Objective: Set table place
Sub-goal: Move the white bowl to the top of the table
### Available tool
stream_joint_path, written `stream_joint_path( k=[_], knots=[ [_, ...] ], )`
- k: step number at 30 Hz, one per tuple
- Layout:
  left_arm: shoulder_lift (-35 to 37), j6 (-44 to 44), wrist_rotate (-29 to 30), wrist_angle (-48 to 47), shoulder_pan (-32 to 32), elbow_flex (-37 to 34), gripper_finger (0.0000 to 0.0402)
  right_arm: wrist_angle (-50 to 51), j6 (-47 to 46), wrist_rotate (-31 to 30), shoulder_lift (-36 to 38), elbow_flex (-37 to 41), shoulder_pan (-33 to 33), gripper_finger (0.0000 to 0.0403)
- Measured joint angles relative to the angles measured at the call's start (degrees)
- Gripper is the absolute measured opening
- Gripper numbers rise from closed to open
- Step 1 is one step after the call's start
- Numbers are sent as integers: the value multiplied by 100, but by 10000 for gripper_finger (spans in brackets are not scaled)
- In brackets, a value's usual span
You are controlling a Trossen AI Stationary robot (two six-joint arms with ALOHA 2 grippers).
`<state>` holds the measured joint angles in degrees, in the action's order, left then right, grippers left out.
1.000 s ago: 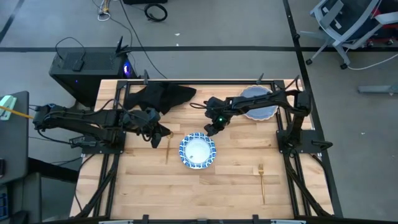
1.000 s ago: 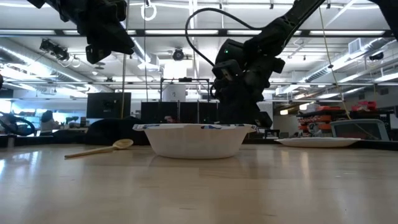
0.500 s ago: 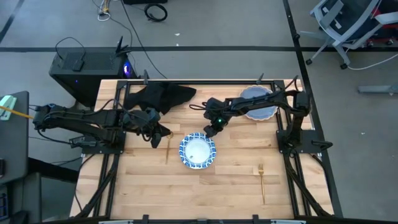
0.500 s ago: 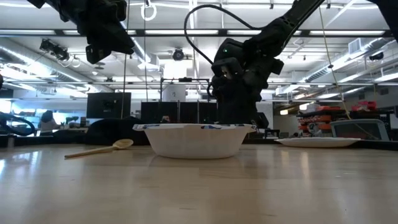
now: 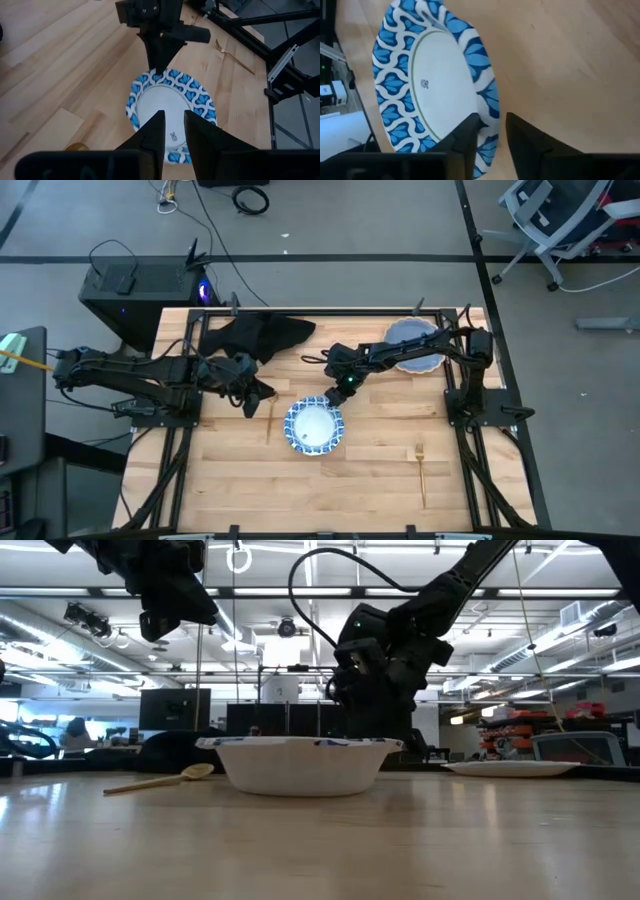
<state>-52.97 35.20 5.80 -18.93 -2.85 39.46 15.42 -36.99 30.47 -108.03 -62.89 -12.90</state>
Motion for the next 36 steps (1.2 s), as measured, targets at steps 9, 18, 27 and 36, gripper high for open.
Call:
stream_joint_path(
  k=[9,18,27,36],
  knots=[
    [0,0,0,19,0,0,76,-47,-73,-256,6,-4,46,13],
    [0,-2,-1,25,0,0,78,-43,-33,-578,738,-1,-352,4],
    [0,-2,0,32,0,0,78,597,209,-1076,1903,-2,-1366,2],
    [0,-41,-2,30,-2,0,80,1485,619,-1806,2022,-2,-2523,1]
  ],
)
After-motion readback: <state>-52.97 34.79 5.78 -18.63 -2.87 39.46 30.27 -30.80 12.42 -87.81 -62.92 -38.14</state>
